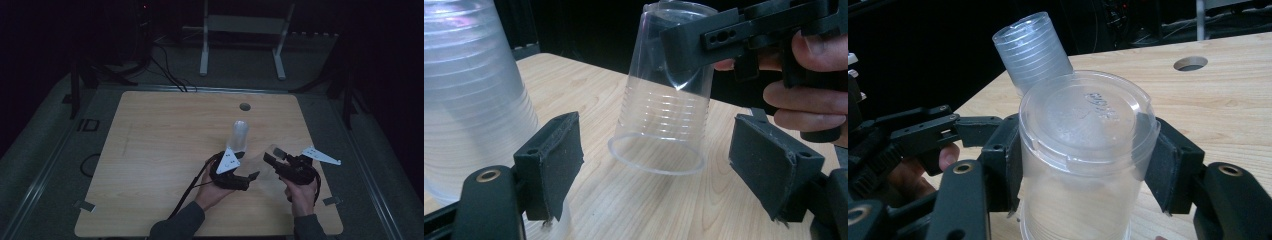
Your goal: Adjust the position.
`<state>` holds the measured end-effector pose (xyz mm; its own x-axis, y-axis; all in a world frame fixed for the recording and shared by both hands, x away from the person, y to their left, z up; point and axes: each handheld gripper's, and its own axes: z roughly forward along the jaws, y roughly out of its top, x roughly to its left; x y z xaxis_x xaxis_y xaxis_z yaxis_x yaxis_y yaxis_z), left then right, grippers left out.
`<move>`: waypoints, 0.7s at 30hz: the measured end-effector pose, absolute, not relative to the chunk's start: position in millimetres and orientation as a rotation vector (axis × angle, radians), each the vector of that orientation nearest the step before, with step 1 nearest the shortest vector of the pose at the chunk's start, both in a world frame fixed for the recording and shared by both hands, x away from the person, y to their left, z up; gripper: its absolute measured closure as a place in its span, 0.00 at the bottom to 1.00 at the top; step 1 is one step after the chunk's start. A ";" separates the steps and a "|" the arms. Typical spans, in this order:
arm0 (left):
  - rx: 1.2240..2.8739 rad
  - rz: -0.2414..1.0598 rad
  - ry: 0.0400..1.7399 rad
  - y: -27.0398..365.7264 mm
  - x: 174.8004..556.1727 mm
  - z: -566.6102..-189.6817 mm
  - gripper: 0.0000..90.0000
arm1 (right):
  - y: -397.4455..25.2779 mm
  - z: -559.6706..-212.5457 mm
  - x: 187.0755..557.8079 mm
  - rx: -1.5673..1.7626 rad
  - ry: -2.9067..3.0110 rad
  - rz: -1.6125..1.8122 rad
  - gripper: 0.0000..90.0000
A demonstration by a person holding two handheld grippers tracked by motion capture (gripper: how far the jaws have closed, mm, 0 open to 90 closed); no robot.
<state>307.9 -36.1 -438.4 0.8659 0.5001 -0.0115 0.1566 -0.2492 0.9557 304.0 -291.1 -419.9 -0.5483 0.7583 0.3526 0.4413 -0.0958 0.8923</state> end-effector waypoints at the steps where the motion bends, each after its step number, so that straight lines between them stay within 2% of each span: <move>1: 1.812 0.349 0.494 -37.2 307.9 -438.8 0.23 | -290.9 -420.2 303.8 1.318 1.906 1.693 0.45; 21: 1.792 0.357 0.476 -43.6 309.5 -443.0 0.23 | -292.6 -424.2 303.2 1.364 1.886 1.823 0.45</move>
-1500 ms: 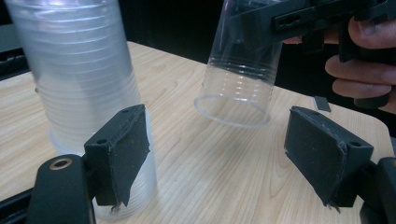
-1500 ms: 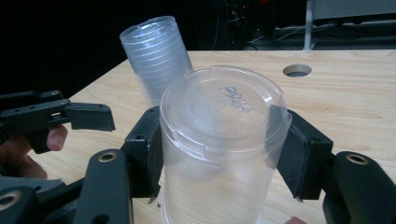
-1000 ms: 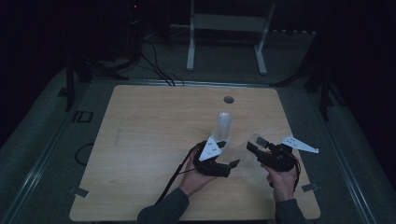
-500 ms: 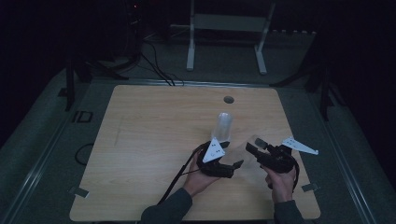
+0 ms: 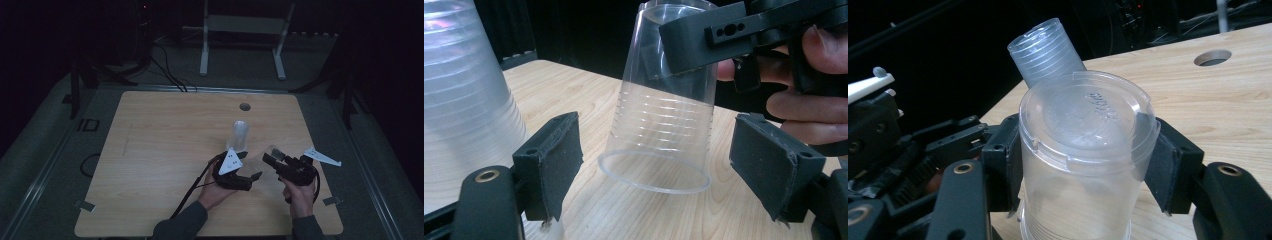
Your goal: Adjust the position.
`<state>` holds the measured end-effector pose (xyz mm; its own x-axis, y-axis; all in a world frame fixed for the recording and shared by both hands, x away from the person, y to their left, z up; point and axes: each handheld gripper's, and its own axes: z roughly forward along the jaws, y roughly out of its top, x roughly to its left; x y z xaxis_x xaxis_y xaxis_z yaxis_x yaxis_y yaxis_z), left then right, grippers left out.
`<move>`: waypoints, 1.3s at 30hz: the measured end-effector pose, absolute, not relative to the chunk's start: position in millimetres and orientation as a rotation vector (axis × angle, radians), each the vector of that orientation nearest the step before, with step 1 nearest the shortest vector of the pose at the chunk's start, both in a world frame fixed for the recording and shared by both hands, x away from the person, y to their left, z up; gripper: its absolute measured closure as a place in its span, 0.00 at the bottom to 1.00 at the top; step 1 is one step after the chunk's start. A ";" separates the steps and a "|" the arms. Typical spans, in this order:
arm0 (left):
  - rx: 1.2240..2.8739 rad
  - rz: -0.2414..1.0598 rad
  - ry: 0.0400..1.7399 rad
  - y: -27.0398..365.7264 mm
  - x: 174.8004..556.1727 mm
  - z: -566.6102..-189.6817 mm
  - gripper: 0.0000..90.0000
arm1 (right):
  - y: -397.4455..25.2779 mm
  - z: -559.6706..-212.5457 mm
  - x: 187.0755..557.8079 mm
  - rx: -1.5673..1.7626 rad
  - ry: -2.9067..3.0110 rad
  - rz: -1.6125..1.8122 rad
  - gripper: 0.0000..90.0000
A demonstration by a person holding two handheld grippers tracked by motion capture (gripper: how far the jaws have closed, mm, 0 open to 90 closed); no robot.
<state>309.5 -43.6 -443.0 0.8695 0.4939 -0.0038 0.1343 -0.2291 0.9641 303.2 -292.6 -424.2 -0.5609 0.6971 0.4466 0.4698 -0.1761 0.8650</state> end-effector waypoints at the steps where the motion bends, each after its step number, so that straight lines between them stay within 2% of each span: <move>1: 1.790 0.358 0.476 -44.0 309.4 -443.1 0.23 | -292.9 -424.7 303.5 1.366 1.884 1.833 0.45; 26: 1.745 0.362 0.478 -57.0 310.0 -447.5 0.22 | -296.1 -429.7 307.3 1.419 1.871 2.028 0.46; 39: 1.707 0.318 0.494 -59.6 312.2 -451.2 0.22 | -300.2 -433.7 309.2 1.447 1.842 2.150 0.46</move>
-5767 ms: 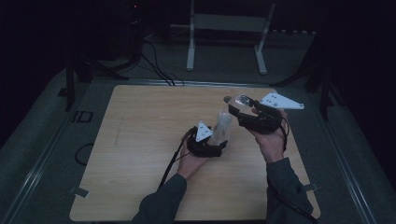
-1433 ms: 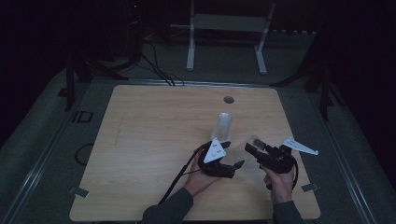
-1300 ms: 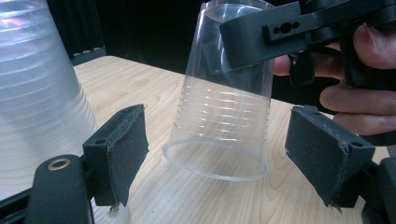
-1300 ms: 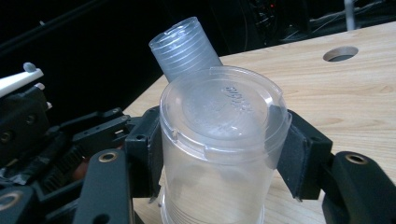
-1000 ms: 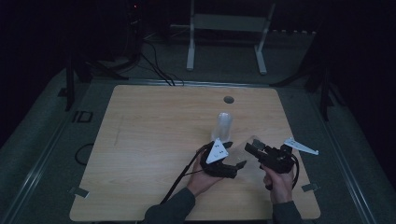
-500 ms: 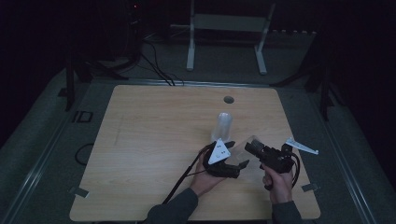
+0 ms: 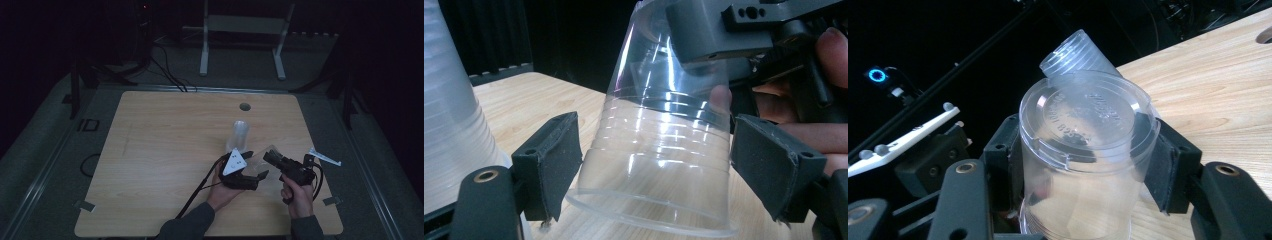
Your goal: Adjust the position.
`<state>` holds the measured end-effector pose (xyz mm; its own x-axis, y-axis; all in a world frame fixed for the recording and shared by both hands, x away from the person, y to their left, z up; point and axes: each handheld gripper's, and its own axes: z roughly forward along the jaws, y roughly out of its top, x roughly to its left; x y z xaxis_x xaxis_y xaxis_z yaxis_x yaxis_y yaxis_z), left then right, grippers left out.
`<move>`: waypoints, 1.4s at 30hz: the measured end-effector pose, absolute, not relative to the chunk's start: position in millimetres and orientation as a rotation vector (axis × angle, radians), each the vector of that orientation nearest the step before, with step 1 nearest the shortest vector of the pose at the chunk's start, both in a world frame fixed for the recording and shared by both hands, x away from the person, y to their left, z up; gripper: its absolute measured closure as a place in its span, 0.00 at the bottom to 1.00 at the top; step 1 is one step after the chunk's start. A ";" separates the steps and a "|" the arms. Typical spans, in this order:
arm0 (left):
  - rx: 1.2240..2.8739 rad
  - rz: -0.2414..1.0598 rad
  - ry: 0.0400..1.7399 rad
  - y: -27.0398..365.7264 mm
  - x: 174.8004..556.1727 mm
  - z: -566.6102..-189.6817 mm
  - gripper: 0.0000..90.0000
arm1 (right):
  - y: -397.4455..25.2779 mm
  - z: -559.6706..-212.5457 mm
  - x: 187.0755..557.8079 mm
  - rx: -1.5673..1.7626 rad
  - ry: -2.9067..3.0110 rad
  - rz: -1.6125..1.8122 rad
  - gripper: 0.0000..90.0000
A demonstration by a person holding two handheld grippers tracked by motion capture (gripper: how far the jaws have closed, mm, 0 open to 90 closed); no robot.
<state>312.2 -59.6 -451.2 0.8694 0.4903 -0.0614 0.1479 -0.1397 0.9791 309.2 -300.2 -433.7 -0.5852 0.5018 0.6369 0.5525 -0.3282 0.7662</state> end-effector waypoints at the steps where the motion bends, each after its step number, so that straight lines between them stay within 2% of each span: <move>1: 1.709 0.318 0.495 -59.6 312.4 -451.4 0.22 | -300.4 -434.0 309.4 -1.410 -1.794 -2.100 0.46; 11: 1.740 0.328 0.490 -62.1 312.3 -453.7 0.23 | -300.3 -433.9 309.4 -1.396 -1.799 -2.095 0.46; 16: 1.753 0.336 0.491 -62.4 311.9 -453.8 0.27 | -300.2 -433.3 309.3 -1.391 -1.812 -2.093 0.46; 24: 1.765 0.329 0.468 -63.0 309.2 -453.0 0.33 | -299.2 -432.2 309.2 -1.385 -1.840 -2.082 0.42; 42: 1.765 0.358 0.462 -55.2 310.8 -447.1 0.35 | -303.2 -426.2 304.3 -1.353 -1.945 -2.067 0.31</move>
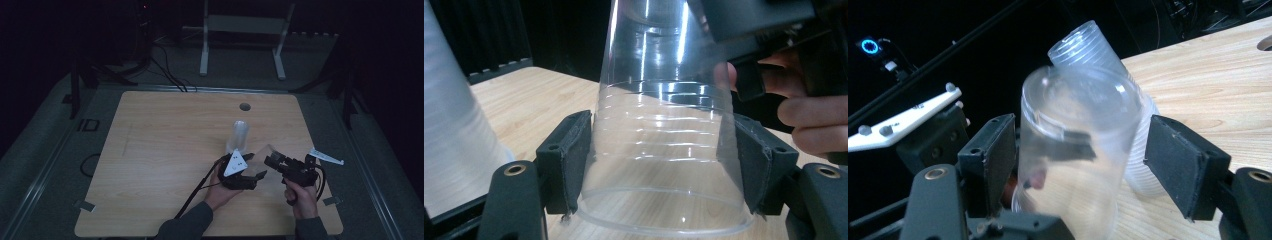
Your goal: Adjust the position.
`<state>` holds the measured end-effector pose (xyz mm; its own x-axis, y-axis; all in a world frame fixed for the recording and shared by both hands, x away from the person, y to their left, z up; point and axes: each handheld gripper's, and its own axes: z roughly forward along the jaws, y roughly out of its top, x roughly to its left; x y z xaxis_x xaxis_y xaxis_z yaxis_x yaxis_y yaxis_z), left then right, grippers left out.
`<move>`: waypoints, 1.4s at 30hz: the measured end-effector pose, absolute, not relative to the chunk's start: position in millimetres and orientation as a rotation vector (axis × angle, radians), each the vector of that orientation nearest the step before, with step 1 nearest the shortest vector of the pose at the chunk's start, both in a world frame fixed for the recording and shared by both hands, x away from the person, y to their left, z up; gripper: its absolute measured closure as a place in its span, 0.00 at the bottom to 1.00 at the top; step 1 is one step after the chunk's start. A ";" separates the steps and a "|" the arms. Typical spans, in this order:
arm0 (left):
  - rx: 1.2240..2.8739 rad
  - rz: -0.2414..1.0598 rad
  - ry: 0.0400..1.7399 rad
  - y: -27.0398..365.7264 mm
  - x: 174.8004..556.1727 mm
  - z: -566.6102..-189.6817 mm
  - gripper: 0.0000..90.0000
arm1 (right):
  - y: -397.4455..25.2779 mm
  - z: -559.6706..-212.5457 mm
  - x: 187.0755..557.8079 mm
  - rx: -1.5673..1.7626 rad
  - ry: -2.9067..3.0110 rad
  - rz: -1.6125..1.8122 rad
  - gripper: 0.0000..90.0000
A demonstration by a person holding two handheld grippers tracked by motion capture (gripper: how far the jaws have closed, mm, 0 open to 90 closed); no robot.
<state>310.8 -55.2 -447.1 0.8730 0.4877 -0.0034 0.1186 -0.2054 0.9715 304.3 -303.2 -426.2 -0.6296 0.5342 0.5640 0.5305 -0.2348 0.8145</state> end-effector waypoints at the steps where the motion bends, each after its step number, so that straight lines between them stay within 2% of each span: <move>1: 1.765 0.363 0.464 -54.4 311.2 -446.6 0.35 | -303.1 -426.1 303.8 1.347 1.946 2.056 0.32; 28: 1.801 0.402 0.461 -37.4 314.5 -440.5 0.35 | -311.5 -424.8 299.1 1.304 2.015 1.888 0.37; 42: 1.831 0.414 0.435 -32.4 314.1 -438.4 0.35 | -308.3 -415.6 296.9 1.213 2.116 1.627 0.39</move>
